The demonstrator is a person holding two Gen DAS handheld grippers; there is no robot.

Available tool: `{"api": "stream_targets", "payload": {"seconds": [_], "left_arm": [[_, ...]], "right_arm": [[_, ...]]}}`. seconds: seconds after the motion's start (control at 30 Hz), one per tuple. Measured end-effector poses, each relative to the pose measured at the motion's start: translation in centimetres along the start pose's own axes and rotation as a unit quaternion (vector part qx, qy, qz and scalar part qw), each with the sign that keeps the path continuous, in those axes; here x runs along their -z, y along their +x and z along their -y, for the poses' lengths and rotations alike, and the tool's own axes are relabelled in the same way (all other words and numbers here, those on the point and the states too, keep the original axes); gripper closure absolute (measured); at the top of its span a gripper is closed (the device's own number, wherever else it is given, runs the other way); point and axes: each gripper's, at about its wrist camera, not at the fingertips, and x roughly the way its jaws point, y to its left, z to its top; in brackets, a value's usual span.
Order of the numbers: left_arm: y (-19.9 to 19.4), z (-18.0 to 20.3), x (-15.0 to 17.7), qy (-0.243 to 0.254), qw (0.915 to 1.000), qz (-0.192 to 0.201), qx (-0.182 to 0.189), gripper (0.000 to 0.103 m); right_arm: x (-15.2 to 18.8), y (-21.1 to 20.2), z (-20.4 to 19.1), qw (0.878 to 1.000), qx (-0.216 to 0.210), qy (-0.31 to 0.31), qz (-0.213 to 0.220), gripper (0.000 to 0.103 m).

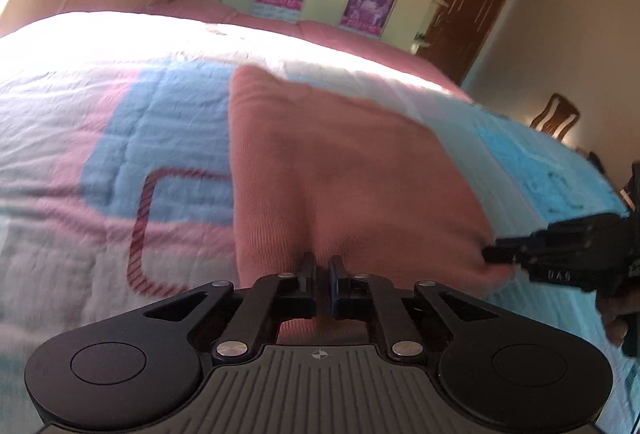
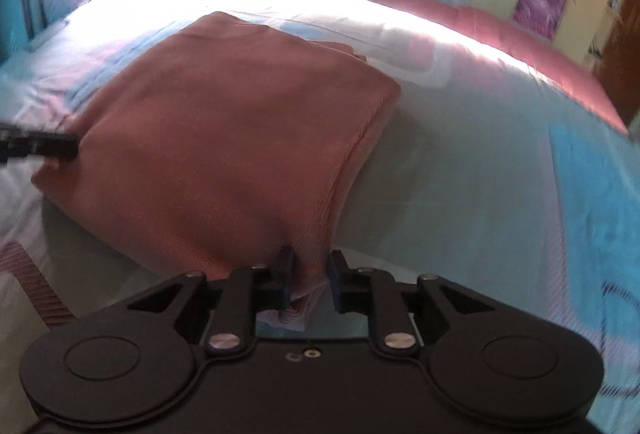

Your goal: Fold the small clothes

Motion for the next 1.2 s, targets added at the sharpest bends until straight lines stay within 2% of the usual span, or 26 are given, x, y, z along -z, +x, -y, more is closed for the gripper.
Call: {"api": "stream_targets", "payload": {"seconds": [0.1, 0.23, 0.3, 0.33, 0.37, 0.4, 0.43, 0.47, 0.5, 0.53, 0.8, 0.97, 1.2], "left_arm": [[0.5, 0.1, 1.5, -0.007, 0.9999, -0.007, -0.005, 0.099], [0.3, 0.7, 1.7, -0.015, 0.9996, 0.002, -0.025, 0.099], [-0.2, 1.5, 1.6, -0.009, 0.9992, 0.007, -0.037, 0.098], [-0.6, 2.0, 1.6, -0.006, 0.9989, 0.01, -0.046, 0.094], [-1.0, 2.6, 1.6, -0.002, 0.9985, 0.012, -0.054, 0.077], [-1.4, 3.1, 1.6, 0.0, 0.9985, 0.014, -0.053, 0.063], [-1.8, 3.5, 1.6, 0.0, 0.9984, 0.021, -0.053, 0.026], [-2.4, 4.0, 1.7, 0.003, 0.9971, 0.032, -0.069, 0.003], [-2.9, 4.8, 1.9, 0.014, 0.9948, 0.046, -0.089, 0.001], [-3.3, 5.4, 2.0, 0.026, 0.994, 0.051, -0.093, 0.001], [-6.7, 8.3, 3.4, 0.029, 0.9946, 0.049, -0.087, 0.001], [-9.8, 9.9, 4.7, 0.039, 0.9927, 0.064, -0.095, 0.001], [-14.2, 11.4, 7.0, 0.038, 0.9918, 0.076, -0.096, 0.001]], "right_arm": [[0.2, 0.6, 0.0, 1.0, -0.006, 0.009, 0.005, 0.086], [0.3, 0.4, 0.2, 1.0, -0.006, 0.024, 0.011, 0.086], [0.5, -0.1, 0.6, 0.999, -0.01, 0.042, 0.02, 0.08], [0.8, -1.0, 0.8, 0.998, -0.007, 0.054, 0.032, 0.068], [1.1, -2.0, 1.1, 0.997, -0.005, 0.065, 0.047, 0.042], [1.4, -2.9, 1.4, 0.995, 0.001, 0.074, 0.061, 0.03], [1.8, -3.8, 1.5, 0.994, 0.011, 0.079, 0.078, 0.021], [2.3, -4.6, 1.5, 0.993, 0.016, 0.079, 0.088, 0.022], [2.5, -5.1, 1.9, 0.993, 0.014, 0.08, 0.088, 0.022], [2.9, -5.6, 2.0, 0.993, 0.013, 0.084, 0.086, 0.022], [5.4, -8.5, 1.8, 0.992, 0.03, 0.086, 0.09, 0.011], [7.0, -10.4, 0.9, 0.991, 0.033, 0.093, 0.091, 0.005], [9.3, -13.9, -0.8, 0.988, 0.046, 0.098, 0.109, 0.004]]}}
